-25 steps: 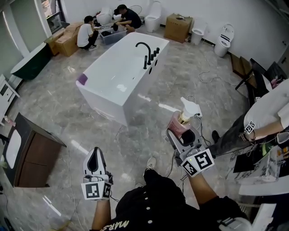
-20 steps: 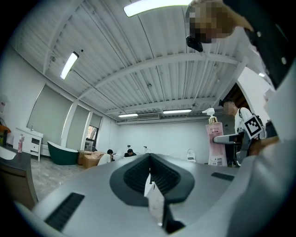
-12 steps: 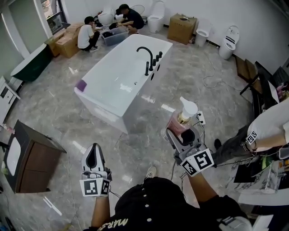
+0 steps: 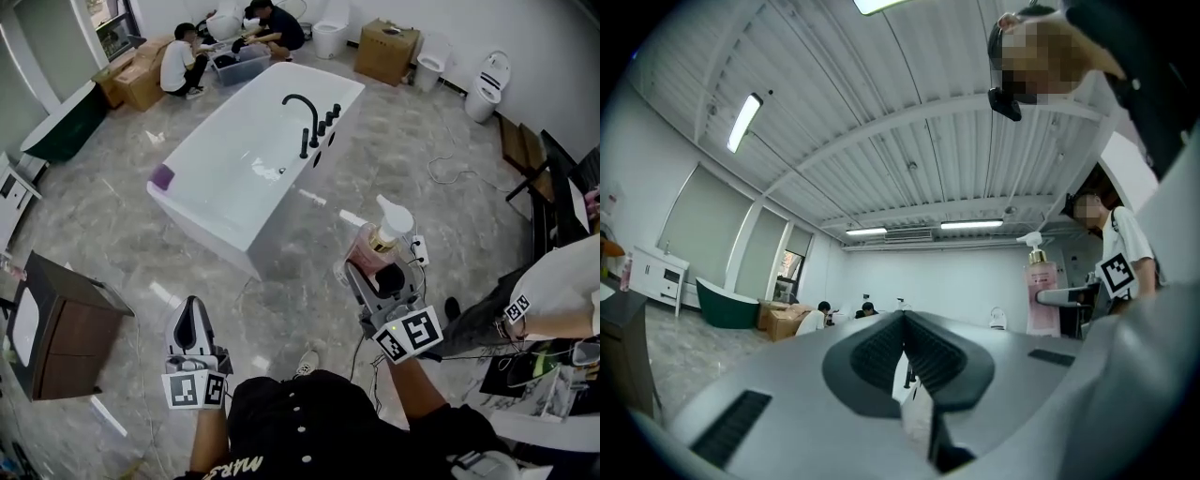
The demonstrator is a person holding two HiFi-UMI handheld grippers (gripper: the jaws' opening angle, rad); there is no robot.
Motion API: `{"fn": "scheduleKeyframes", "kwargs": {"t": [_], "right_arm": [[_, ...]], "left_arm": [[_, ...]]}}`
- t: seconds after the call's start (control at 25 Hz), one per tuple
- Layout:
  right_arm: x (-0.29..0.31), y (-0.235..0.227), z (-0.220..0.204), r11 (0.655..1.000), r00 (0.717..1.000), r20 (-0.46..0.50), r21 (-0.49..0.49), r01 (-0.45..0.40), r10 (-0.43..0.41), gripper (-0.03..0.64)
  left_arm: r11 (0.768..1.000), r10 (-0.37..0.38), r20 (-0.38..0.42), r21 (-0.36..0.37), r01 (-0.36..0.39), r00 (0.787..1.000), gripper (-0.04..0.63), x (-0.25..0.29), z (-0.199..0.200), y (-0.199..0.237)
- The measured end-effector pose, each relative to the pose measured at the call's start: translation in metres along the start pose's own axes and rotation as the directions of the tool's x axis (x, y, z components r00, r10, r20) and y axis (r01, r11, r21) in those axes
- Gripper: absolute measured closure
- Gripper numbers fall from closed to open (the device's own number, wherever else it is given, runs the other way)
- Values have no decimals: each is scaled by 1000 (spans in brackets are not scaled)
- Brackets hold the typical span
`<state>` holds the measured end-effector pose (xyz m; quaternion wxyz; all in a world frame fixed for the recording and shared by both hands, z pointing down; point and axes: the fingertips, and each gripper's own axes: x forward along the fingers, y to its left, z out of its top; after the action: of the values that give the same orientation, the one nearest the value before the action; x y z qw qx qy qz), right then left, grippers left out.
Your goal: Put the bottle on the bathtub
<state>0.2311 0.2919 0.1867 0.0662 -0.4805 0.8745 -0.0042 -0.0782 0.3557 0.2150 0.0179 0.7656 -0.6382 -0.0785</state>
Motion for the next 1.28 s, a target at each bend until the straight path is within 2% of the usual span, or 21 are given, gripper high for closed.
{"fn": "scheduleKeyframes", "kwargs": {"t": [0.16, 0.44, 0.72, 0.88, 1.08, 1.28], "right_arm": [[12, -12, -7, 1000, 1000, 2, -6, 5, -5, 391], [43, -21, -26, 1000, 999, -27, -13, 17, -18, 391], [104, -35, -33, 998, 998, -40, -35, 55, -56, 391], [153, -40, -32, 997, 997, -28, -48, 66, -67, 391], [211, -46, -31, 995, 996, -18, -54, 81, -83, 391], [260, -48, -39, 993, 994, -21, -55, 103, -104, 391]], "left_arm": [[999, 10, -28, 43, -8, 1000, 584, 9, -10, 2], [999, -16, -48, 41, 18, 999, 584, 41, -26, 18], [996, -81, -27, 35, 82, 996, 584, 119, -31, 46], [995, -94, -3, 27, 94, 996, 584, 164, -24, 76], [995, -104, -13, 12, 104, 995, 584, 213, -25, 114], [989, -144, -12, 31, 144, 990, 584, 250, -18, 142]]}}
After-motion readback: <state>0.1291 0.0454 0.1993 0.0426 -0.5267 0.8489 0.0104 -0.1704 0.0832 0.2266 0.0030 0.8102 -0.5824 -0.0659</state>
